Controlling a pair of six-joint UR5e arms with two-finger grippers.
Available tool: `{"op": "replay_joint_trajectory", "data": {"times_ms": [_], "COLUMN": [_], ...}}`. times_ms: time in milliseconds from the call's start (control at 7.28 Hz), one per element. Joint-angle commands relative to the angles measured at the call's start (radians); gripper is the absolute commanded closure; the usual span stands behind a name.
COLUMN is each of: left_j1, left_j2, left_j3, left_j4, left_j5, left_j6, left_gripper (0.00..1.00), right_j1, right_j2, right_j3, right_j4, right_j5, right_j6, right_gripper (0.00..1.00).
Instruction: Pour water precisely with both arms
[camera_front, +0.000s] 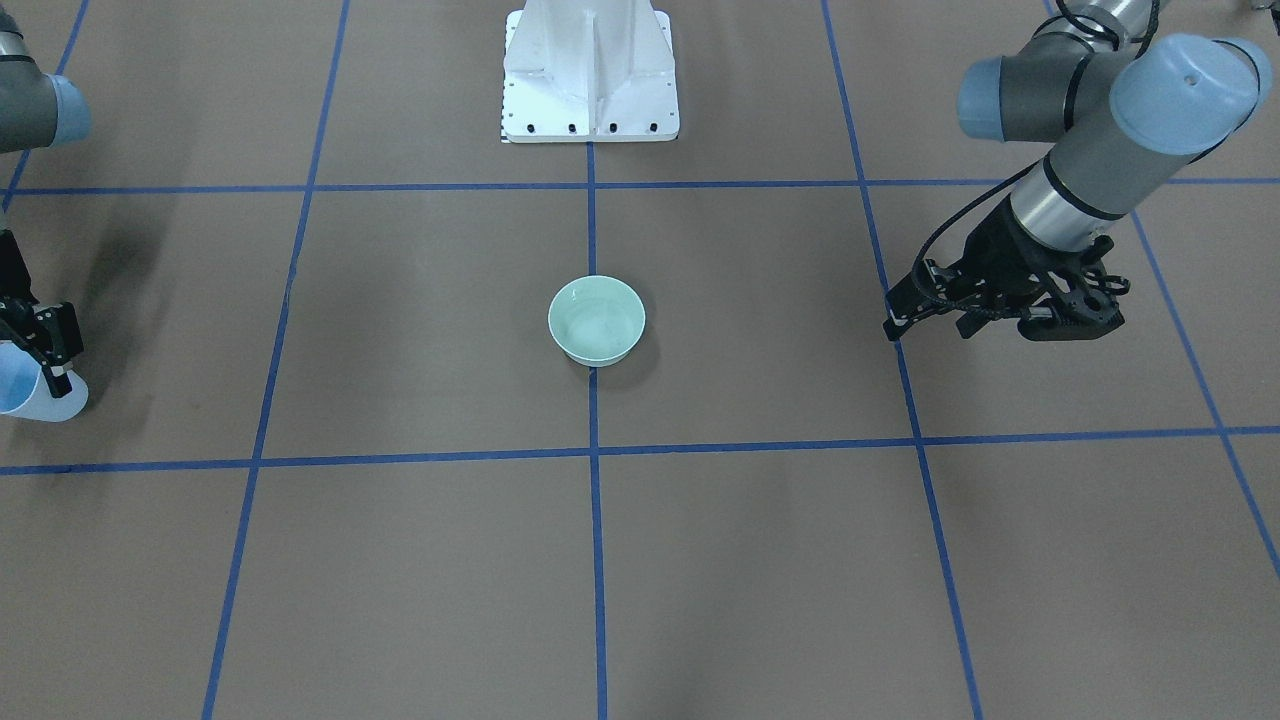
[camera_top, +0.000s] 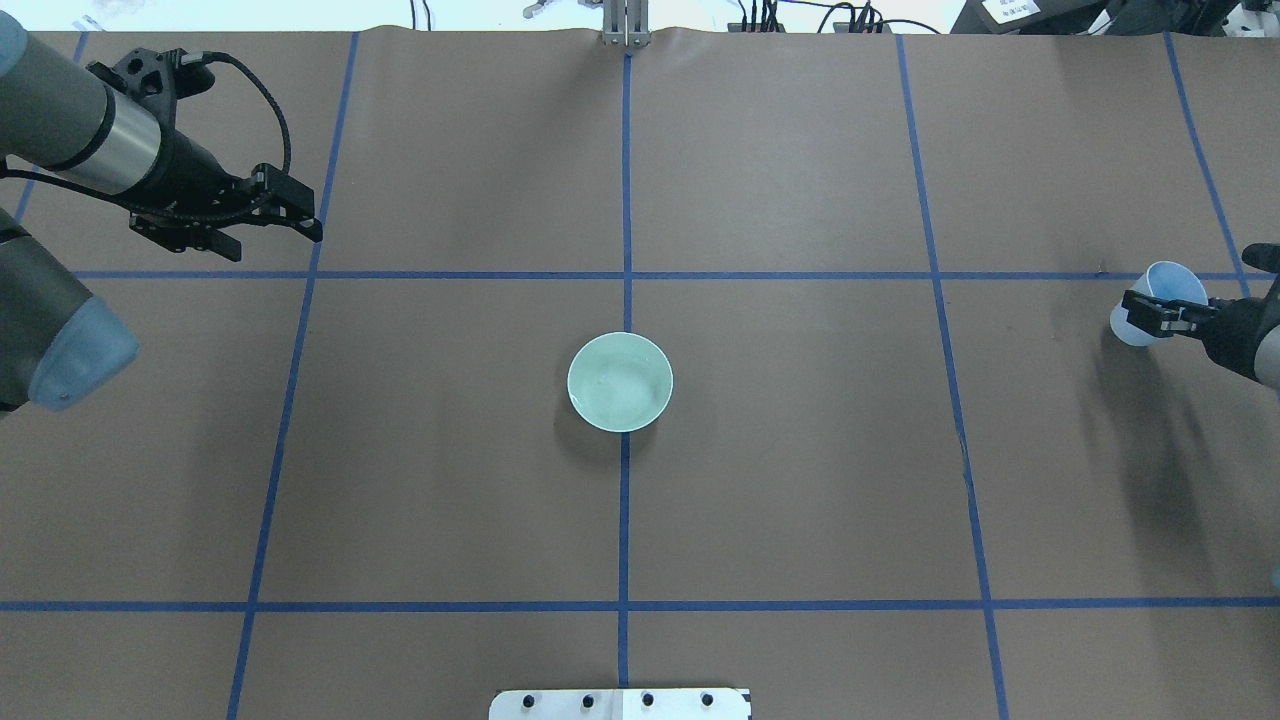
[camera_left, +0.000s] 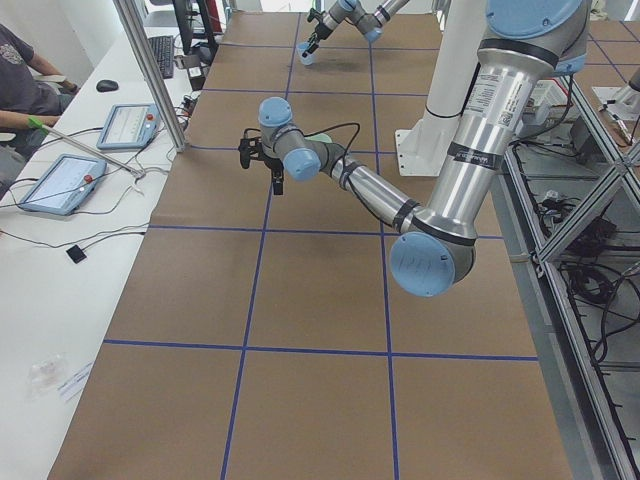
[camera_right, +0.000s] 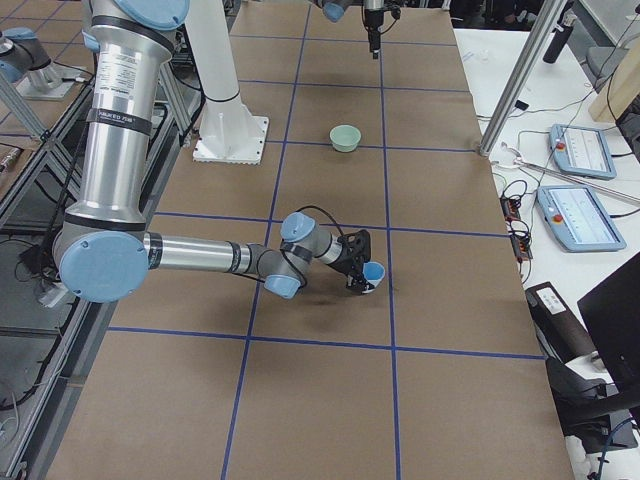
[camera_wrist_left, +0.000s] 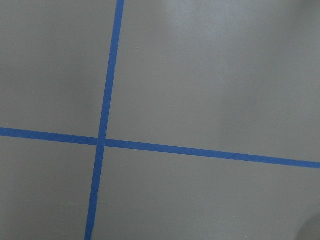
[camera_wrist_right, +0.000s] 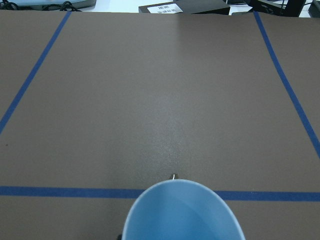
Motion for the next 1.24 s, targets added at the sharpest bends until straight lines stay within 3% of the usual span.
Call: {"op": "replay_joint_trajectory", "data": {"times_ms": [0,687,962,1099], "left_j1": [0.001,0.004,0.003,0.003], "left_j2": [-0.001,-0.001,-0.001,-0.001], "left_j3": [0.000,0.000,-0.010,-0.016], "left_j4": [0.000,0.000,0.002,0.003], "left_j5": [0.000,0.000,0.000,0.000], "left_j6": [-0.001,-0.001,-0.001,-0.001], "left_gripper": [0.00,0.00,0.00,0.00], "right_j1": [-0.002,-0.011,-0.013,-0.013], "right_j2": [0.034,0.073,0.073,0.073], "right_j3": [-0.017,-0.063,-0.063,-0.063], "right_j4": [0.022,0.022,0.022,0.022], "right_j5": [-0.008,-0.029,-0.028,-0.029], "right_j6": [0.030,0.033,0.033,0.035], "right_gripper": [0.83,0.65,0.41,0.40]}}
